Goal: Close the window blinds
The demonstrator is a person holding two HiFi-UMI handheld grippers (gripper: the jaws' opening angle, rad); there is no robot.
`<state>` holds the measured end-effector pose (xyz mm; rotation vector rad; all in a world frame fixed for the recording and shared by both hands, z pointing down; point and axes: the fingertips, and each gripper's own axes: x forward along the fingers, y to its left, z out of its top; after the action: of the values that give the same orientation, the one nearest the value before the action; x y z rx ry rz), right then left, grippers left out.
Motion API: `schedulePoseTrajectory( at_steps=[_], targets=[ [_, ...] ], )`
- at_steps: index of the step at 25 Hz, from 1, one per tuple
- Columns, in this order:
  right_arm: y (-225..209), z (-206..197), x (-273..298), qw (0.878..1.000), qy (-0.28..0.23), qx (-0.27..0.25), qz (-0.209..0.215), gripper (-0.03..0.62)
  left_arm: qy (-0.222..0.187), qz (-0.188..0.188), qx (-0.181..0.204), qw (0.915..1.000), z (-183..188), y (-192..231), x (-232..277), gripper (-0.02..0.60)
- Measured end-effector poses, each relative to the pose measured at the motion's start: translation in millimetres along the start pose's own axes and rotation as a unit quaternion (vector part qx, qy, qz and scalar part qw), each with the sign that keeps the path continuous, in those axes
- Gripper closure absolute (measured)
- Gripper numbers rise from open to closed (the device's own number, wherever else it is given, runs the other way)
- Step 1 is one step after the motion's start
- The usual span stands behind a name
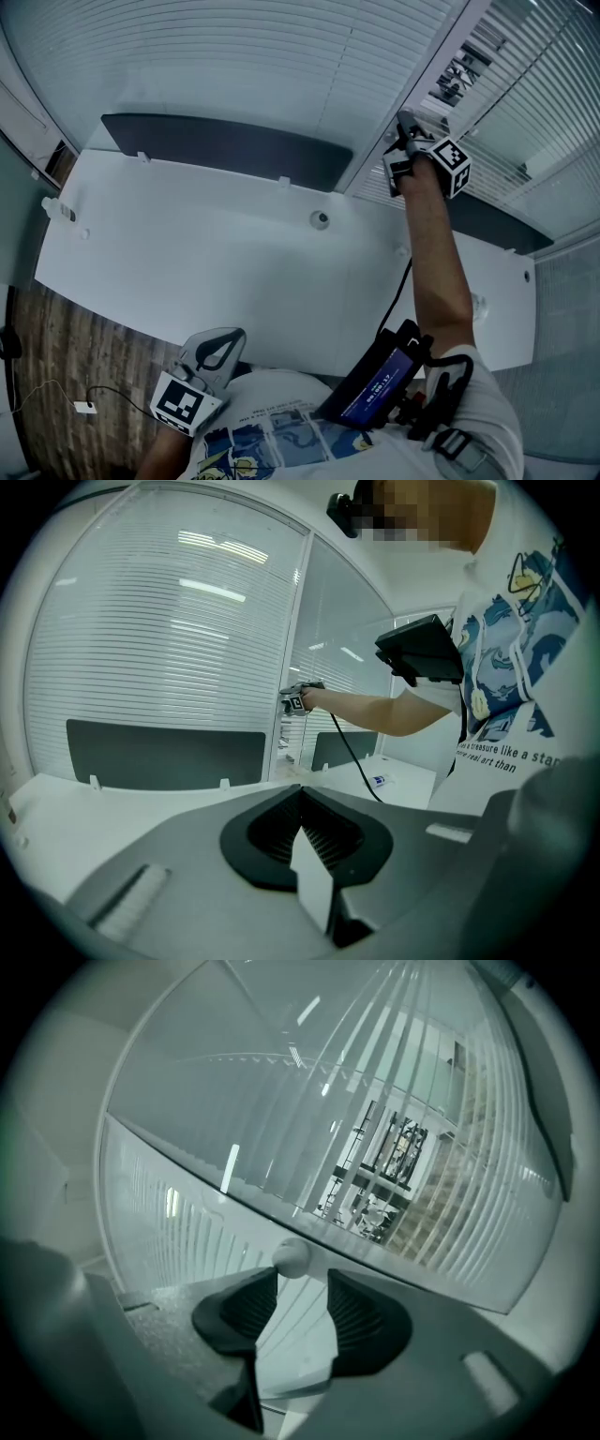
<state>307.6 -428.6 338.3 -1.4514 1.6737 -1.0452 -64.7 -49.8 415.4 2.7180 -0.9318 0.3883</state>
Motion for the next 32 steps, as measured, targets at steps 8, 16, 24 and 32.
schedulePoseTrajectory(
  at_steps=[8,16,24,32],
  targets=[
    [-1.8,2.4,0.0,0.999,-0.016,0.039,0.014,0.439,-0.006,0.003,0.012,0.9999,-8.9,0.8,-0.6,0.575],
    [-0.3,4.7,-0.7,0.998,-0.016,0.055,0.018,0.421,-0.002,0.003,0.000,1.0000,-2.7,-2.2,-2.5,0.575],
    [-7.9,22.0,5.3,0.991,-0.044,0.118,0.036,0.424,-0.002,0.005,0.008,1.0000,-6.7,0.5,-3.0,0.575],
    [-5.2,19.5,4.4,0.995,-0.035,0.094,0.014,0.441,-0.001,0.007,0.004,1.0000,-5.3,1.8,-5.7,0.575]
  ],
)
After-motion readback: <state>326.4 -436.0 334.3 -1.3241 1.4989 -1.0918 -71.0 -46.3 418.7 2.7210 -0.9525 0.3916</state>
